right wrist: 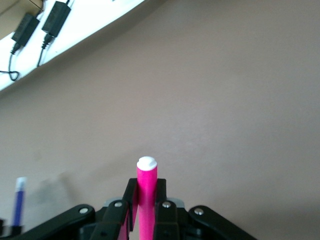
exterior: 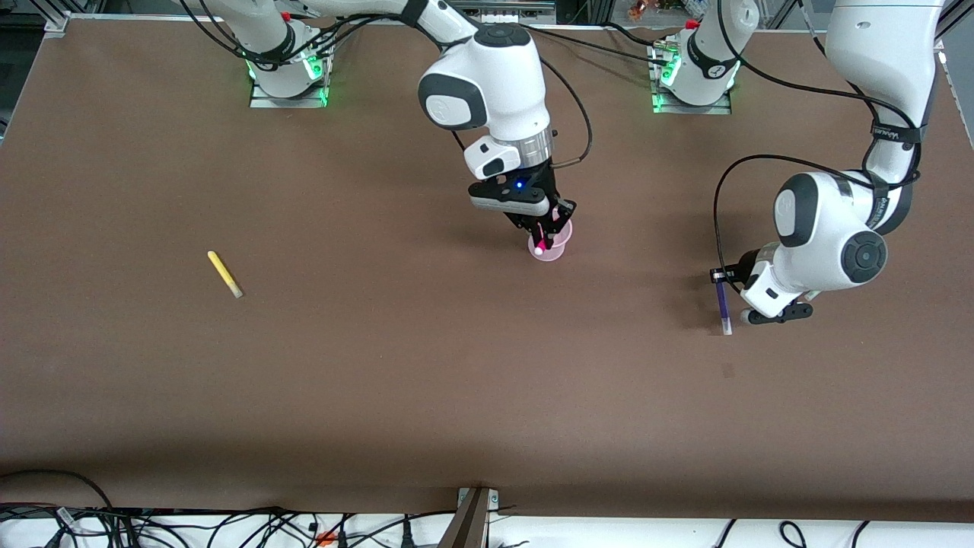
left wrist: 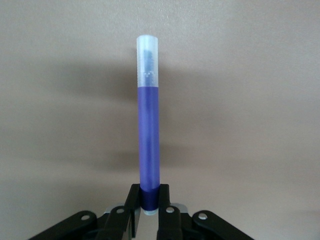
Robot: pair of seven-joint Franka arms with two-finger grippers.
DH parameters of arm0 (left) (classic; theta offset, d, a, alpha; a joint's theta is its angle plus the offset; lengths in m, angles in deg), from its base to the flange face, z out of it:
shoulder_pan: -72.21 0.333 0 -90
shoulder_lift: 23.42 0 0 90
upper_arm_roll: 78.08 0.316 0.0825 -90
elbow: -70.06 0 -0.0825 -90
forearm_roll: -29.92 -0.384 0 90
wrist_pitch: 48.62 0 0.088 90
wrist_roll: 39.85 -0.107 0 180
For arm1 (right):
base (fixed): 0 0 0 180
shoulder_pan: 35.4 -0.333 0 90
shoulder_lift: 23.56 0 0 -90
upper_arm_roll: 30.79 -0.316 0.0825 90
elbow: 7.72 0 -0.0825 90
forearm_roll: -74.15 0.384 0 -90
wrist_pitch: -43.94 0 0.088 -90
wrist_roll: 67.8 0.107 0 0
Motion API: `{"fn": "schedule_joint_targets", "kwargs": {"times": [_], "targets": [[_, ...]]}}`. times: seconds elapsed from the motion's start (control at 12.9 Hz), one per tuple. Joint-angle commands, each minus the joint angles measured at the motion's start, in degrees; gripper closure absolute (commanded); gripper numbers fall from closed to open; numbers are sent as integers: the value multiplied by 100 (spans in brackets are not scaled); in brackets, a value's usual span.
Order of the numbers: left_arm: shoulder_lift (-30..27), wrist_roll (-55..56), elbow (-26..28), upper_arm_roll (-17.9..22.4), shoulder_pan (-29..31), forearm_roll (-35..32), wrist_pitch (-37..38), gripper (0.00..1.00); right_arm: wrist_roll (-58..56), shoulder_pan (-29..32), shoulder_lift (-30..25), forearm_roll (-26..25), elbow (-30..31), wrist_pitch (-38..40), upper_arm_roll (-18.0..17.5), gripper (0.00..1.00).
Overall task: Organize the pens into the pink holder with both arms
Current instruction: 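Drop the pink marker into the cup while the left gripper lifts purple marker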
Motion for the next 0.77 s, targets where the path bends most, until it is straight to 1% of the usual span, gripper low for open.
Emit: {"fn": "schedule_joint_targets", "kwargs": {"times": [0.0, 0.15, 0.31, 0.46, 0.7], "targets": [[178, 282, -538, -15, 102, 299, 696, 100, 178, -451, 264, -213, -154, -41, 527, 100], [344, 466, -986, -15, 128, 465, 1268, 100, 466, -741, 317, -230, -119, -33, 748, 100], [555, 808, -1364, -15, 260, 930, 1769, 100, 634, -900, 379, -230, -110, -33, 889, 100], [696, 1029, -1585, -15, 383, 1238, 2086, 100, 704, -1067, 440, -239, -110, -24, 1055, 100], [784, 1573, -1630, 2, 471, 1897, 2316, 100, 915, -1427, 511, -257, -92, 3, 1459, 100]]}}
